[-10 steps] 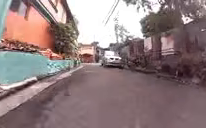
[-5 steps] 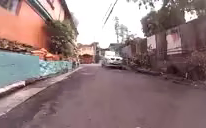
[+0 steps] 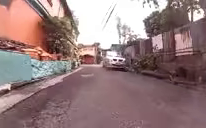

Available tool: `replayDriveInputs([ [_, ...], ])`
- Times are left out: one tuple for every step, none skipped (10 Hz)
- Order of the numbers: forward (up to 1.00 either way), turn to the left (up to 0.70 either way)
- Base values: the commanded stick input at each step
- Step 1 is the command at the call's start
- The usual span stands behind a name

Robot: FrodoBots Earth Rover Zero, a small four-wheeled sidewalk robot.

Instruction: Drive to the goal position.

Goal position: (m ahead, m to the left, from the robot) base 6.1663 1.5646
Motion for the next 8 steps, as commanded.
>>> replayDriveInputs([
  [1.0,0.02],
  [1.0,0.03],
  [1.0,0.14],
  [1.0,0.37],
  [1.0,0.24],
  [1.0,0.0],
  [1.0,0.0],
  [1.0,0.0],
])
